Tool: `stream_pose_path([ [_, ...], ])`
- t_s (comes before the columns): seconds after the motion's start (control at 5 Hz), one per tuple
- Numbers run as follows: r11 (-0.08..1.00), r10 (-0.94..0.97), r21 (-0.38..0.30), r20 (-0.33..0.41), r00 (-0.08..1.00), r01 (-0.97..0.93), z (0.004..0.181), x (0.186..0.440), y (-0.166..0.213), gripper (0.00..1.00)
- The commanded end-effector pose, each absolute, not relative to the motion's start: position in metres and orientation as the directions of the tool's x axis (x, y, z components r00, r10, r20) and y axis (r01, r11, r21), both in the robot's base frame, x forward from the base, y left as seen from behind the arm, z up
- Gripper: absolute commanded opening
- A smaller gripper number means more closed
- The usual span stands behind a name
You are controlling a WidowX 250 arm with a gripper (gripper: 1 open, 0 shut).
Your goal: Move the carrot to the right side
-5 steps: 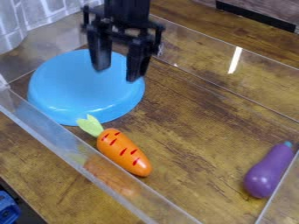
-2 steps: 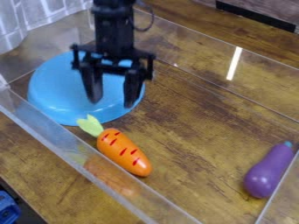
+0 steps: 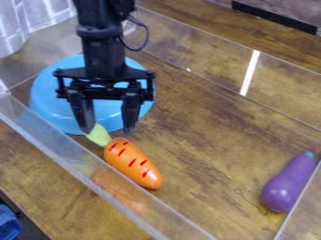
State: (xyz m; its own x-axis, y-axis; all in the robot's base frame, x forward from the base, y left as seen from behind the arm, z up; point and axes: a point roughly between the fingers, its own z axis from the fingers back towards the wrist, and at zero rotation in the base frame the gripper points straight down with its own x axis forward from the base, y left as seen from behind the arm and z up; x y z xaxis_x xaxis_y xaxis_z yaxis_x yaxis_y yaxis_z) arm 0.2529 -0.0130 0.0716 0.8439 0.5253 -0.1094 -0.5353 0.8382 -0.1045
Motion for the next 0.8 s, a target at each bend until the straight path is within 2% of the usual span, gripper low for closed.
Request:
stream_pose_path([
  [0.0, 0.800, 0.578, -0.169, -0.047, 0.815, -0.576, 0.088, 0.258, -0.005, 1.00],
  [0.4, 0.776, 0.604, -0.196, -0.045, 0.796, -0.600, 0.084, 0.258, 0.003, 1.00],
  [0.6, 0.731, 0.654, -0.215, -0.047, 0.755, -0.648, 0.076, 0.266, 0.014, 1.00],
])
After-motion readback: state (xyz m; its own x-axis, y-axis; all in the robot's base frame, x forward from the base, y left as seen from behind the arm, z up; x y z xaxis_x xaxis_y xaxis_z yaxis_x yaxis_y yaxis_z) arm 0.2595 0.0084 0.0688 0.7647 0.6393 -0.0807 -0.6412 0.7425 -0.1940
